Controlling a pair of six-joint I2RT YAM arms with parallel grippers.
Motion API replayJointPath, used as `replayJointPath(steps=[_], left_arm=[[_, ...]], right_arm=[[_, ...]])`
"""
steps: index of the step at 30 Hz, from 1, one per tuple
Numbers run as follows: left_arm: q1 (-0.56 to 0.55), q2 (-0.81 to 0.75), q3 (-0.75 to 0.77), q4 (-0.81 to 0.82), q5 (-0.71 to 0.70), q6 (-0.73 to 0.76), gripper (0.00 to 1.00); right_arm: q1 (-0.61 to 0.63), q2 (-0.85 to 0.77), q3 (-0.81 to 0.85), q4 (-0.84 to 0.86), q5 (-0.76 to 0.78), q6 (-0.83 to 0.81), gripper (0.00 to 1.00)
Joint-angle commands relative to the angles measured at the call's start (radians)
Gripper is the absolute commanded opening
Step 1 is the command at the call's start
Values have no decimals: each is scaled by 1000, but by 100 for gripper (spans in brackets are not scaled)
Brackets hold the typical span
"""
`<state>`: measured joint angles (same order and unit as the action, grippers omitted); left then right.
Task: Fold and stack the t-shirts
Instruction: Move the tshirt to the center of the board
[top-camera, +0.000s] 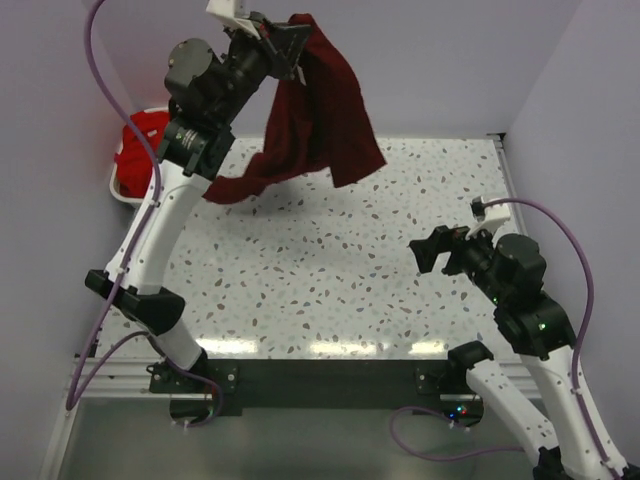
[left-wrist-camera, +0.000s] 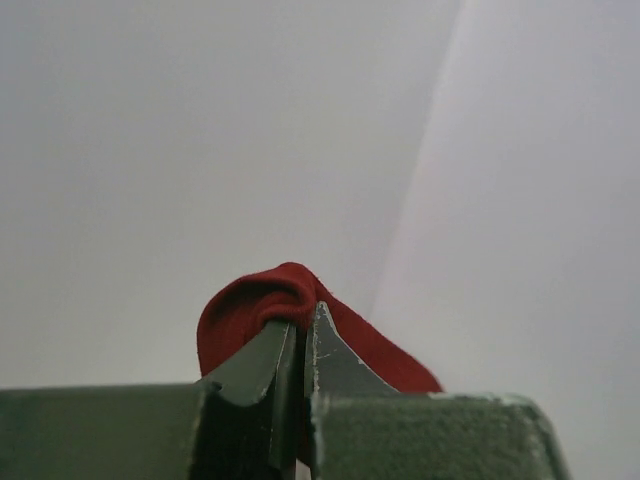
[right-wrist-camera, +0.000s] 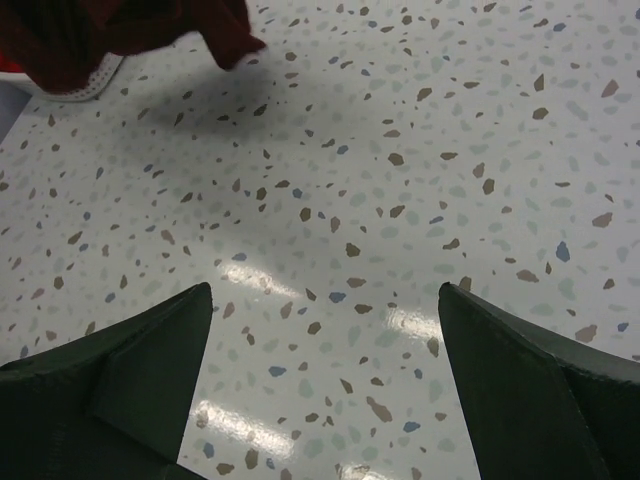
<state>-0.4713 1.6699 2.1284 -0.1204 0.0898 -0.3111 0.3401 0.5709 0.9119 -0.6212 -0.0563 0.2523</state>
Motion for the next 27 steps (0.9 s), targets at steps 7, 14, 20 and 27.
replayJointPath(steps=[7,14,20,27], left_arm=[[-55,-59,30,48,266,-14,0],[-43,-448,-777,86,-11,78,0],[161,-605,-1278,38,-260,-169,3],[237,-555,-1332,21,-246,-171,0]], right_arm=[[2,-34,108,-32,67,-76,99],[4,-66,137,-71,-40,-100,99],[2,0,85,-68,-98,-76,99],[2,269,84,-97,-103,-27,99]])
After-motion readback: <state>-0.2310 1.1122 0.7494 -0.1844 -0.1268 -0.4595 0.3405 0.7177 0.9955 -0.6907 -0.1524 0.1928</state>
